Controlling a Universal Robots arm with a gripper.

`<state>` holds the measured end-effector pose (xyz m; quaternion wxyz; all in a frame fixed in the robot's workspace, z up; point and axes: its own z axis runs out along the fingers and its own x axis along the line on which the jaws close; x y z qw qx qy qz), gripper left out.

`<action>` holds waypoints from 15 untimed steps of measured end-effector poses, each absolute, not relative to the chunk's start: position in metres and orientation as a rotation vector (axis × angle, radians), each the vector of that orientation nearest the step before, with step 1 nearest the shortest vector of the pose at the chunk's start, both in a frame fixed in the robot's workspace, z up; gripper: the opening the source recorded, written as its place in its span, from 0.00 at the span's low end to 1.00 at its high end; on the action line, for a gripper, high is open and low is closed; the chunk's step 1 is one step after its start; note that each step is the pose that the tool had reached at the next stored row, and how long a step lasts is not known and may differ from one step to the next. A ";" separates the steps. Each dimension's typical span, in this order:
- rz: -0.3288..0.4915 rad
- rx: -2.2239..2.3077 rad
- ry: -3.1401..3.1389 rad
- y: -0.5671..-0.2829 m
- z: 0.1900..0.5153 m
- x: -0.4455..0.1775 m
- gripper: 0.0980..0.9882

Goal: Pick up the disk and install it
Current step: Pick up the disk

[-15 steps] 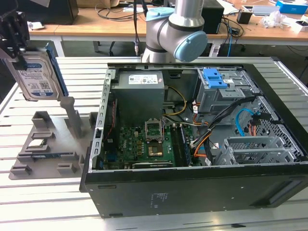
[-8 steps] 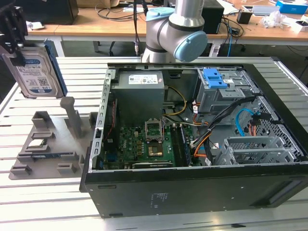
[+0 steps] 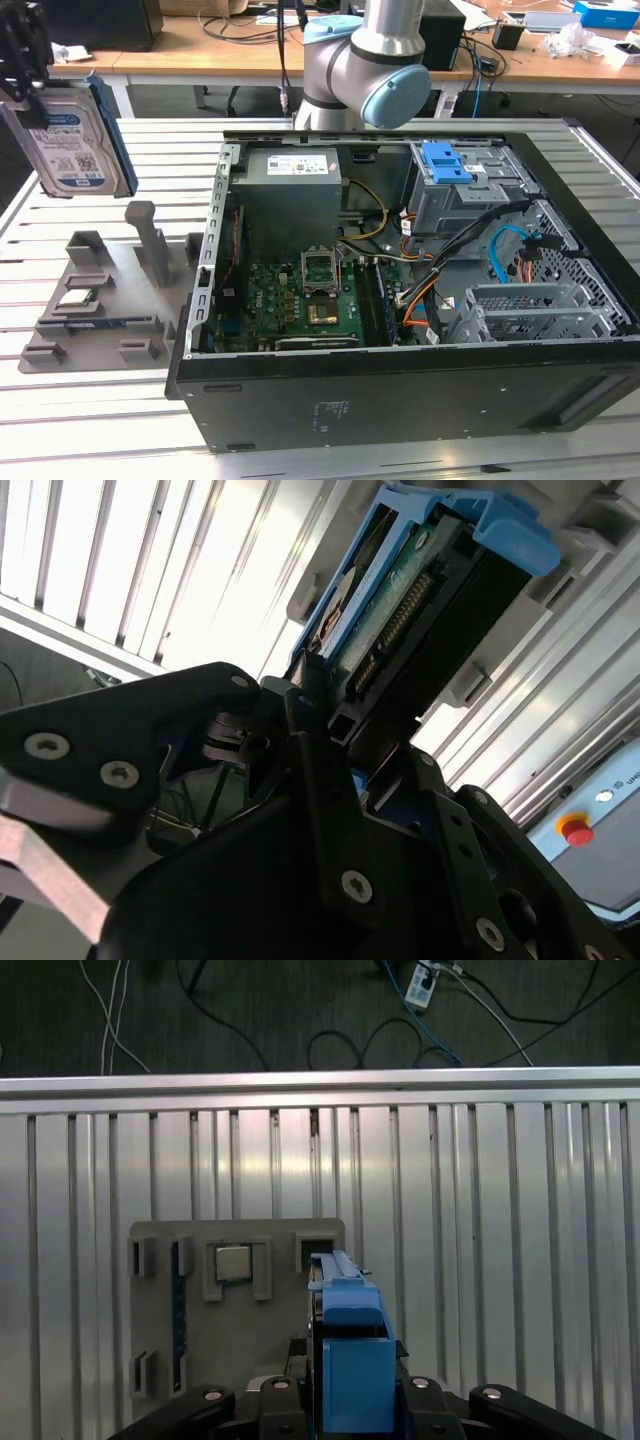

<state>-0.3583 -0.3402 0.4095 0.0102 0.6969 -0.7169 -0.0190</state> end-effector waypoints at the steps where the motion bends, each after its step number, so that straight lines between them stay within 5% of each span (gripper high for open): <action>1: -0.059 2.175 -2.238 -0.340 0.412 -0.358 0.30; 15: -0.059 2.175 -2.238 -0.338 0.455 -0.358 0.30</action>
